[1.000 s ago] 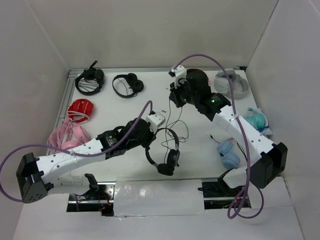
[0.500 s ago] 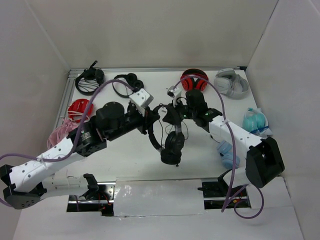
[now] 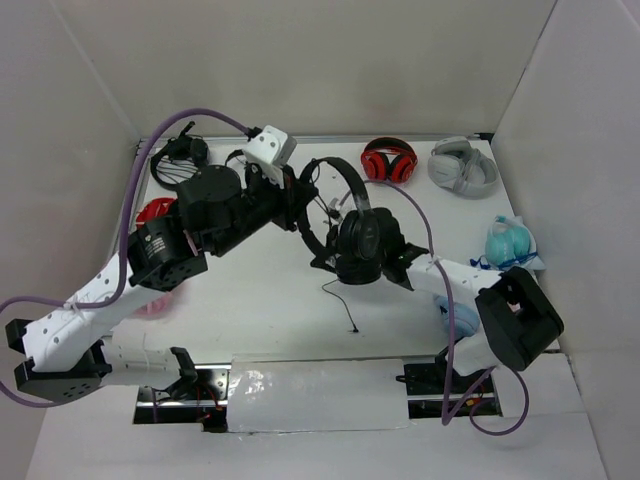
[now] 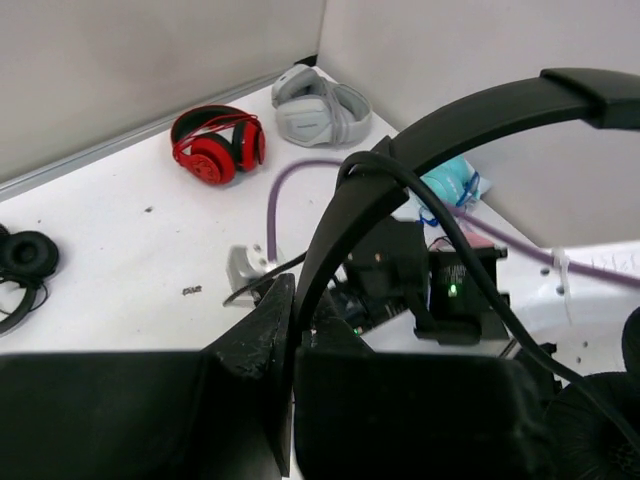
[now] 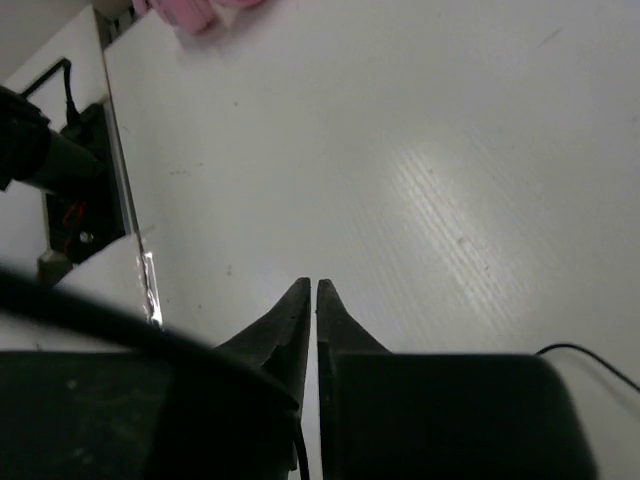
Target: Wrap the headphones
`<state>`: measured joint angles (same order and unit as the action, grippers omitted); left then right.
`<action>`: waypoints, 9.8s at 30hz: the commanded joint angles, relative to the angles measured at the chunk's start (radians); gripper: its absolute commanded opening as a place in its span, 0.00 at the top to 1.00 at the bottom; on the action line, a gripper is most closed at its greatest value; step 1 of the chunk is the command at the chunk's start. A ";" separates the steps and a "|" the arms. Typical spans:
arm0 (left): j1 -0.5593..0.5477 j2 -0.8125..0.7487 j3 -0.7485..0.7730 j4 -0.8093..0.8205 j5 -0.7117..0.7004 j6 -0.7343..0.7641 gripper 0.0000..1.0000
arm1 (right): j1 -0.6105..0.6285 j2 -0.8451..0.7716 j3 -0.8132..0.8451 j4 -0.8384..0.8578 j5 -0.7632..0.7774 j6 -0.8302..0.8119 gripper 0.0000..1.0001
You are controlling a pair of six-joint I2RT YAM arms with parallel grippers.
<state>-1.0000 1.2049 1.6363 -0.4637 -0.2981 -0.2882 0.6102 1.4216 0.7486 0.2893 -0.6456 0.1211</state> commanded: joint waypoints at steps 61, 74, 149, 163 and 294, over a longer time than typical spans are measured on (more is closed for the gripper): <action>0.214 0.417 -0.374 -0.093 -0.114 -0.183 1.00 | 0.274 -0.354 0.437 -0.506 0.918 -0.345 1.00; -0.020 -0.040 -0.613 0.181 0.180 0.024 1.00 | -0.033 -0.149 0.413 -0.495 0.340 -0.428 1.00; 0.833 0.407 0.260 -0.161 0.039 -0.281 1.00 | 0.638 -0.659 -0.146 -0.384 1.309 0.190 1.00; 1.046 0.366 0.175 -0.105 0.579 -0.345 1.00 | 0.484 -0.554 -0.087 -0.526 1.519 0.275 1.00; 0.752 0.340 0.393 -0.158 0.346 -0.005 1.00 | 0.264 -0.598 -0.299 0.019 0.764 0.114 0.13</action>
<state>-0.2134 1.6470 1.9987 -0.6819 0.0254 -0.2901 0.8646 0.8055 0.4629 0.3115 0.0071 0.2794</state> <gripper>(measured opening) 0.096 0.756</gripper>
